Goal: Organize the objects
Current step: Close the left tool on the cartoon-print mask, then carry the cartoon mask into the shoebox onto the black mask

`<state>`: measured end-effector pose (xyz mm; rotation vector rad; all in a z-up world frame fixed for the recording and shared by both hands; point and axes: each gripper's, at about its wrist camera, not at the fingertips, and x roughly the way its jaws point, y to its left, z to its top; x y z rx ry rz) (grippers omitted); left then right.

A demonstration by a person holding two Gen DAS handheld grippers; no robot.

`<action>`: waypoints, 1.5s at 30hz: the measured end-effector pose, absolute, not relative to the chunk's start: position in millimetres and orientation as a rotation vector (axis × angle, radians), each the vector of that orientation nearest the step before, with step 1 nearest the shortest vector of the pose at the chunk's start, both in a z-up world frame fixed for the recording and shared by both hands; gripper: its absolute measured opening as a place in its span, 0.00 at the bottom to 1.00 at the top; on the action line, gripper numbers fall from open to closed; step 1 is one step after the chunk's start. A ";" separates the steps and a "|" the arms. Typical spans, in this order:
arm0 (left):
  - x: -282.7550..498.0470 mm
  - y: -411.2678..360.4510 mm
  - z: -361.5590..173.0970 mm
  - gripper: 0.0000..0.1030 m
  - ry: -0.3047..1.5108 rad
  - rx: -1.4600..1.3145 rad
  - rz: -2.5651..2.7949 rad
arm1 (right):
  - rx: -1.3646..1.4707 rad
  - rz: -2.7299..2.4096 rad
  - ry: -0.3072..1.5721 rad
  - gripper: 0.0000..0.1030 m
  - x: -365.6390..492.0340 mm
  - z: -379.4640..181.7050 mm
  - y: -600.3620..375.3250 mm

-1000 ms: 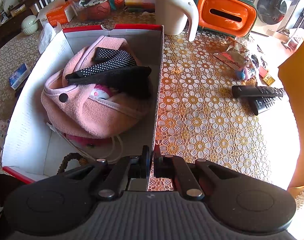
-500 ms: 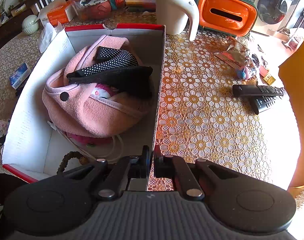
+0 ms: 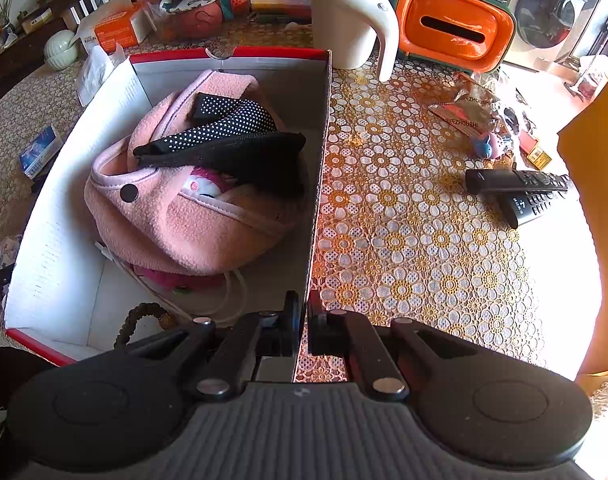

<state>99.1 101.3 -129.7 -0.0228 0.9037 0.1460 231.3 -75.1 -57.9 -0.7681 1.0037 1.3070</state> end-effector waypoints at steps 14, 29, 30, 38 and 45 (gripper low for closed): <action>99.2 86.3 -109.3 0.08 0.855 0.007 0.127 | -0.769 1.311 1.001 0.03 230.5 -57.9 -75.4; 117.4 33.5 -24.6 0.08 0.742 -0.027 -0.108 | -0.780 1.315 0.986 0.03 228.4 -57.1 -75.6; 120.5 29.3 -20.2 0.08 0.736 -0.021 -0.122 | -0.781 1.315 0.984 0.03 228.0 -57.0 -75.5; 146.8 -17.9 3.9 0.08 0.719 0.065 -0.242 | -0.778 1.318 0.987 0.03 229.1 -57.3 -75.6; 170.4 -64.7 9.7 0.10 0.725 0.146 -0.322 | -0.777 1.323 0.989 0.03 230.0 -57.2 -75.1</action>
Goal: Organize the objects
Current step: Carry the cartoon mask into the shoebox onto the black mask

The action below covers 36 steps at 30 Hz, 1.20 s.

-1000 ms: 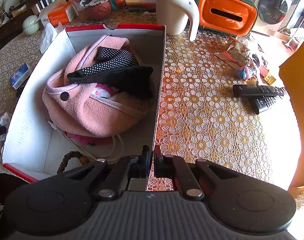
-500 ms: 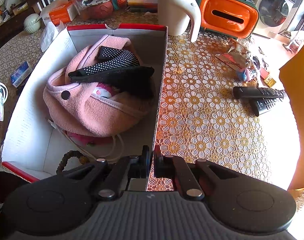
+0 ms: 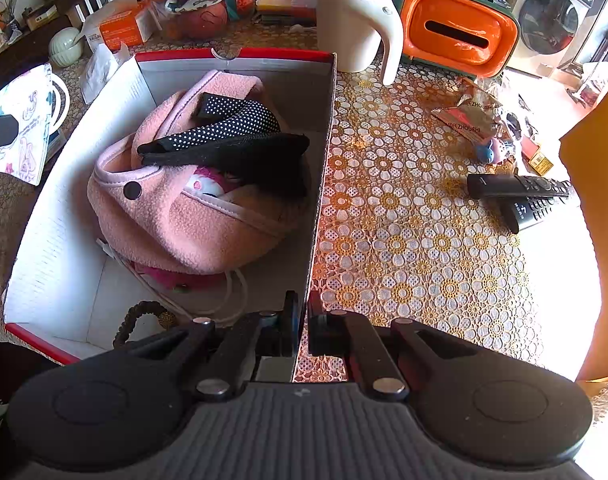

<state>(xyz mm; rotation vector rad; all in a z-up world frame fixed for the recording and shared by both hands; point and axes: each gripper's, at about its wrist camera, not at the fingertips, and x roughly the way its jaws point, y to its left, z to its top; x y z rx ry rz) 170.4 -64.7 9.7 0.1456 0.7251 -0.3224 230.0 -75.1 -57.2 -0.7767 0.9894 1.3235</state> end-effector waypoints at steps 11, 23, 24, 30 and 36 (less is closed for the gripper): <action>202.8 -119.2 -1.5 0.10 0.740 0.239 -0.370 | -0.766 1.331 0.995 0.03 231.0 -57.8 -75.9; 230.2 -146.4 -35.0 0.12 0.805 0.313 -0.356 | -0.763 1.340 0.997 0.04 232.3 -57.9 -75.7; 231.5 -146.4 -37.9 0.13 0.810 0.318 -0.349 | -0.761 1.341 0.998 0.04 232.7 -57.9 -75.7; 238.7 -145.5 -51.1 0.14 0.850 0.320 -0.344 | -0.754 1.346 1.007 0.04 234.4 -57.5 -75.2; 238.3 -144.3 -58.0 0.17 0.861 0.331 -0.351 | -0.751 1.347 1.007 0.04 234.7 -57.7 -75.7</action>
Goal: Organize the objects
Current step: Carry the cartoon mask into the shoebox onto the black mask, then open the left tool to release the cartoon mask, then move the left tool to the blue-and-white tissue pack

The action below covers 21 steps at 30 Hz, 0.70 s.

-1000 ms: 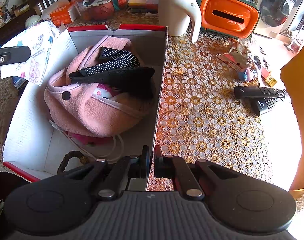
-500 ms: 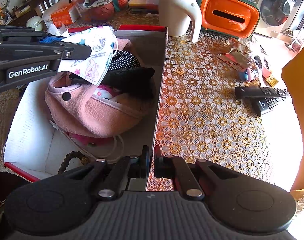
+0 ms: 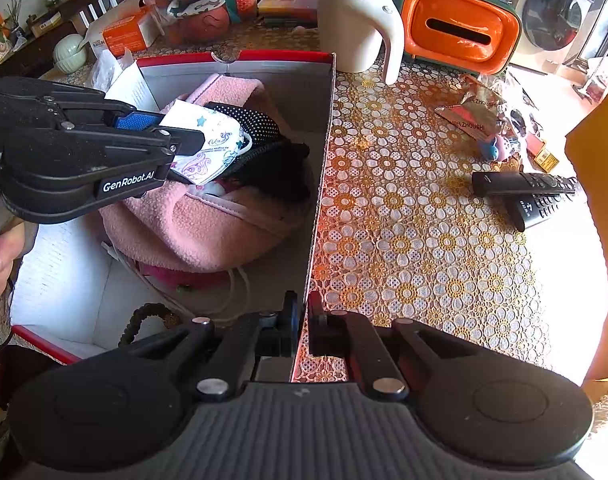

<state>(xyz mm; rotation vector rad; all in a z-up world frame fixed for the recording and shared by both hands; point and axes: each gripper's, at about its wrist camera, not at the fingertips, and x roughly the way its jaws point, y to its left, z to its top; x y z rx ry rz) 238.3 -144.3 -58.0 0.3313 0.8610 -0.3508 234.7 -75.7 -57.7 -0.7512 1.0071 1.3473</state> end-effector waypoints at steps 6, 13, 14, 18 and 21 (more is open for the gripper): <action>237.6 -139.2 -55.7 0.28 0.859 0.305 -0.351 | -0.754 1.346 1.004 0.04 233.9 -57.3 -75.9; 230.2 -132.7 -48.1 0.54 0.830 0.274 -0.360 | -0.756 1.340 1.007 0.04 233.3 -56.9 -75.1; 229.0 -132.0 -46.8 0.57 0.828 0.269 -0.363 | -0.756 1.340 1.007 0.04 233.2 -56.8 -74.9; 222.1 -126.7 -40.3 0.71 0.810 0.253 -0.377 | -0.757 1.336 1.009 0.04 233.2 -57.0 -74.4; 216.6 -121.9 -35.3 0.75 0.800 0.242 -0.385 | -0.760 1.332 1.010 0.04 233.0 -57.5 -74.0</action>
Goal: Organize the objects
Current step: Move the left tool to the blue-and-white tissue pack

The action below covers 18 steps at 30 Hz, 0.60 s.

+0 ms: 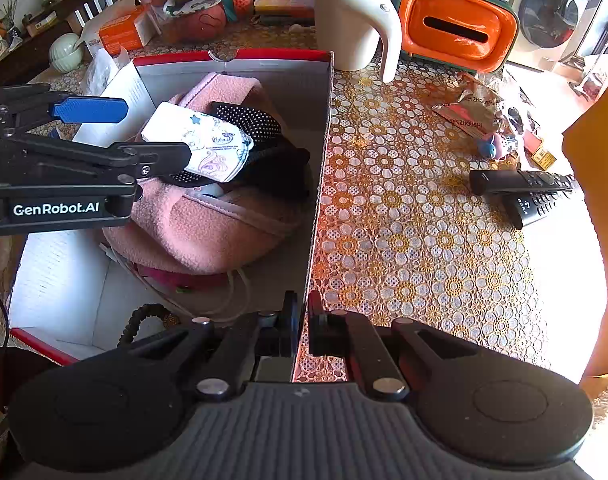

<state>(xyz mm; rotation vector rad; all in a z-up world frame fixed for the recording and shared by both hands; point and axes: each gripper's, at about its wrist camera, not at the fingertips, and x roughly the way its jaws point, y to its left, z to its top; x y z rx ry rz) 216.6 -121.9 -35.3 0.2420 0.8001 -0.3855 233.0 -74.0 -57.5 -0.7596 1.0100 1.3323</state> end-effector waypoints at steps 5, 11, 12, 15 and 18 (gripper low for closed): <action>207.2 -110.7 -27.7 0.79 0.783 0.232 -0.383 | -0.770 1.326 1.007 0.03 231.7 -58.1 -73.0; 196.0 -90.7 -15.5 0.84 0.763 0.216 -0.367 | -0.773 1.325 1.017 0.03 232.8 -59.0 -72.1; 194.4 -86.9 -13.5 0.85 0.759 0.213 -0.363 | -0.773 1.325 1.019 0.03 233.4 -59.3 -72.1; 191.1 -76.1 -9.3 0.87 0.754 0.209 -0.342 | -0.774 1.325 1.025 0.04 233.9 -59.4 -71.7; 187.1 -62.7 -5.0 0.89 0.749 0.208 -0.322 | -0.777 1.323 1.026 0.04 233.5 -59.4 -71.1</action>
